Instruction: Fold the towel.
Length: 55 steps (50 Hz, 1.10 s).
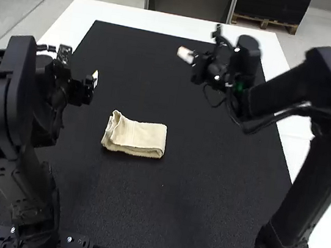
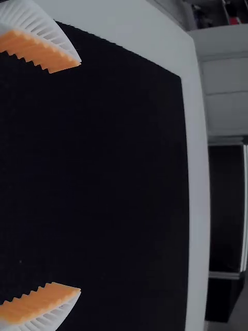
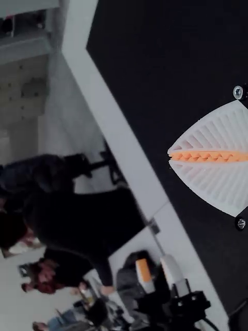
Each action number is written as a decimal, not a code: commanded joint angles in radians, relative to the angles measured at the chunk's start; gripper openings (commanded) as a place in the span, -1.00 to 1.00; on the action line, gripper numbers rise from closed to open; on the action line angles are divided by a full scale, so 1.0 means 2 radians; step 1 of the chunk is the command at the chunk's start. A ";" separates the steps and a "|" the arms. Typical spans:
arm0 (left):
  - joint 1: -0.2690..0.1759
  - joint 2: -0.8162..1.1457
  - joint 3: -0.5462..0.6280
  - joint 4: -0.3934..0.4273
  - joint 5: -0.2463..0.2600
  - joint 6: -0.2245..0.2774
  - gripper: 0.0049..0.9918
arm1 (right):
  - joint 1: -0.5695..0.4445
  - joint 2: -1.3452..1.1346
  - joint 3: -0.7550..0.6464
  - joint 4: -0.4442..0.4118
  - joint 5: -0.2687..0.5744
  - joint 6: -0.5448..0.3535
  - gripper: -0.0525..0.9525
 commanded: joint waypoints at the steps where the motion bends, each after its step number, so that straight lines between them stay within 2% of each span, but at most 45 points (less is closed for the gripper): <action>1: -0.002 -0.026 0.016 -0.004 0.007 -0.016 0.93 | -0.032 -0.052 -0.018 0.008 0.006 0.019 -0.93; 11: -0.022 -0.076 0.015 -0.027 0.006 -0.025 0.93 | -0.090 -0.141 -0.059 0.010 -0.004 0.030 -0.93; 21: -0.044 -0.155 0.017 -0.067 -0.011 -0.028 0.93 | -0.129 -0.239 -0.096 -0.006 -0.015 0.035 -0.93; 30: -0.059 -0.250 0.014 -0.113 -0.019 -0.037 0.93 | -0.174 -0.338 -0.136 -0.026 -0.033 0.059 -0.93; 35: -0.065 -0.292 0.013 -0.127 -0.022 -0.050 0.93 | -0.193 -0.353 -0.147 -0.032 -0.059 0.081 -0.93; 38: -0.065 -0.297 0.012 -0.127 -0.022 -0.056 0.93 | -0.202 -0.355 -0.159 -0.028 -0.062 0.082 -0.93; 41: -0.064 -0.300 0.005 -0.122 -0.018 -0.046 0.93 | -0.214 -0.363 -0.174 -0.015 -0.063 0.078 -0.93; 49: -0.064 -0.316 -0.012 -0.059 -0.009 -0.046 0.94 | -0.241 -0.382 -0.189 -0.011 -0.086 0.095 -0.93; 51: -0.061 -0.321 -0.015 -0.054 -0.009 -0.044 0.93 | -0.243 -0.383 -0.193 -0.003 -0.086 0.097 -0.81; 55: -0.060 -0.326 -0.023 -0.030 -0.010 -0.048 0.93 | -0.247 -0.383 -0.202 0.017 -0.067 0.094 -0.11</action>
